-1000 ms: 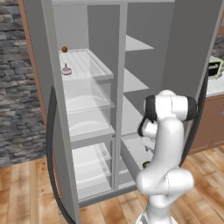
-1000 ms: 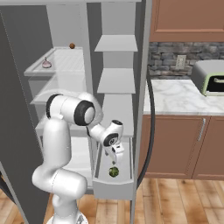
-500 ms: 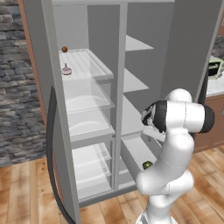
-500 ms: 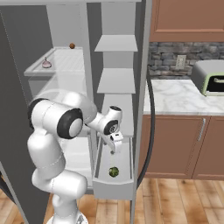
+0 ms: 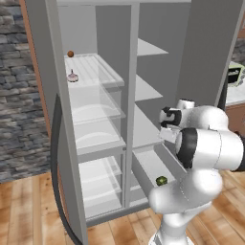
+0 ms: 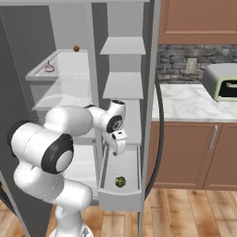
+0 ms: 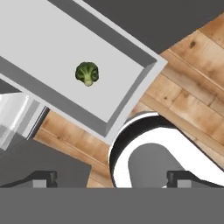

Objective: Take the garlic and broccoli from the fridge shelf and place them in the freezer drawer to begin freezing them.

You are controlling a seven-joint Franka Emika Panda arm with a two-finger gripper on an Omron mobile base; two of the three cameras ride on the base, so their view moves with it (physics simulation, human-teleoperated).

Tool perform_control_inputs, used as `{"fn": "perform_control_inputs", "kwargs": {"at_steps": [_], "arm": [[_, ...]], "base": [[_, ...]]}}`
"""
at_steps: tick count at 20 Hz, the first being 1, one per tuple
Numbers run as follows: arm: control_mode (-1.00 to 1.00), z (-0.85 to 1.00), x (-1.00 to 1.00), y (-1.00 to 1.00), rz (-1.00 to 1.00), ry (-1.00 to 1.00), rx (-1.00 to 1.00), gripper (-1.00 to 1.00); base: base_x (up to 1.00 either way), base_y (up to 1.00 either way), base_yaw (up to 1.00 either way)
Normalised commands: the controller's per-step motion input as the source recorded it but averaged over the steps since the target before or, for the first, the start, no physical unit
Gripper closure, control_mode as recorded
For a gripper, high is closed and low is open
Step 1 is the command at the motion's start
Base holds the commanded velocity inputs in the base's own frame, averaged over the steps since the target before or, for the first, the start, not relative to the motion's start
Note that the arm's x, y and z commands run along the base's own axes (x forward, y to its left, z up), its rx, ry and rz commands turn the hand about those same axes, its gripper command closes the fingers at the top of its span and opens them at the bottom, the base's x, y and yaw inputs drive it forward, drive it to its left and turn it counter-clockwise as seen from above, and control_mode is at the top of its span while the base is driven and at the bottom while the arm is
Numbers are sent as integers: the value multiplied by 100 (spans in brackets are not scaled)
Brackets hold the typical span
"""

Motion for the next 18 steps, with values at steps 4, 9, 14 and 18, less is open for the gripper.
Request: {"fn": "perform_control_inputs", "kwargs": {"at_steps": [4,9,14,18], "arm": [[-100,50,-65,20,0,0,0,-100],[-100,39,-76,38,3,0,-3,-100],[-100,56,-55,47,5,-3,-7,-100],[-100,29,-59,34,11,-5,-8,-100]], "base": [[0,0,0],[0,0,0],[0,0,0],[0,0,0]]}}
